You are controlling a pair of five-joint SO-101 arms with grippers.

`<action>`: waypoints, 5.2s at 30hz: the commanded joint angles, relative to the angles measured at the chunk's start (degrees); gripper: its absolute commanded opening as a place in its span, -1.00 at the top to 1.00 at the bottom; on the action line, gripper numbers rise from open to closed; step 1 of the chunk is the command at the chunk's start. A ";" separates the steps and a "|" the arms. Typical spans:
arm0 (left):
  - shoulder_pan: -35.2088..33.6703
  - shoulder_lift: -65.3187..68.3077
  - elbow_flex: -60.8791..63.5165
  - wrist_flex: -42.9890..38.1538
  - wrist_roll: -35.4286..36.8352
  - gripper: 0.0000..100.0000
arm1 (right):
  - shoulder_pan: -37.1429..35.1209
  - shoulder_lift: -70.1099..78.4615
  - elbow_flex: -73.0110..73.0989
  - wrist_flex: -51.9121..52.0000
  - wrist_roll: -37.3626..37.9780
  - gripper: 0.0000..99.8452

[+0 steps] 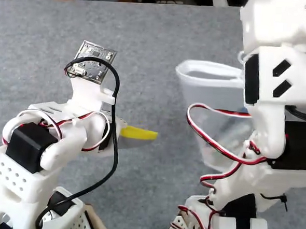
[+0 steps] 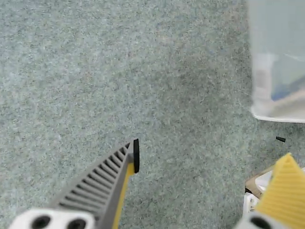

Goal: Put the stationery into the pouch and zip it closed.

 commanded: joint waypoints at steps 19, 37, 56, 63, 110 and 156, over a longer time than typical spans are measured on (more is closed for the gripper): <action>0.13 -0.97 -2.07 -0.62 -0.44 0.13 | -22.51 -0.04 -1.71 11.34 -6.15 0.98; -7.16 -1.05 -2.51 1.67 -2.46 0.13 | -26.29 -0.04 1.36 4.92 -5.71 0.98; -5.41 -3.08 -3.21 1.67 -6.86 0.08 | -22.51 1.89 3.56 4.92 -5.80 0.98; 4.79 -10.11 -2.51 1.32 -6.51 0.08 | -22.42 4.35 3.30 4.92 -6.07 0.98; -6.46 -5.01 17.54 -33.14 -9.93 0.08 | -22.86 -0.57 1.80 10.20 -5.98 0.98; -1.45 3.60 17.80 -42.64 -6.68 0.45 | -22.86 -0.66 2.33 9.05 -6.15 0.98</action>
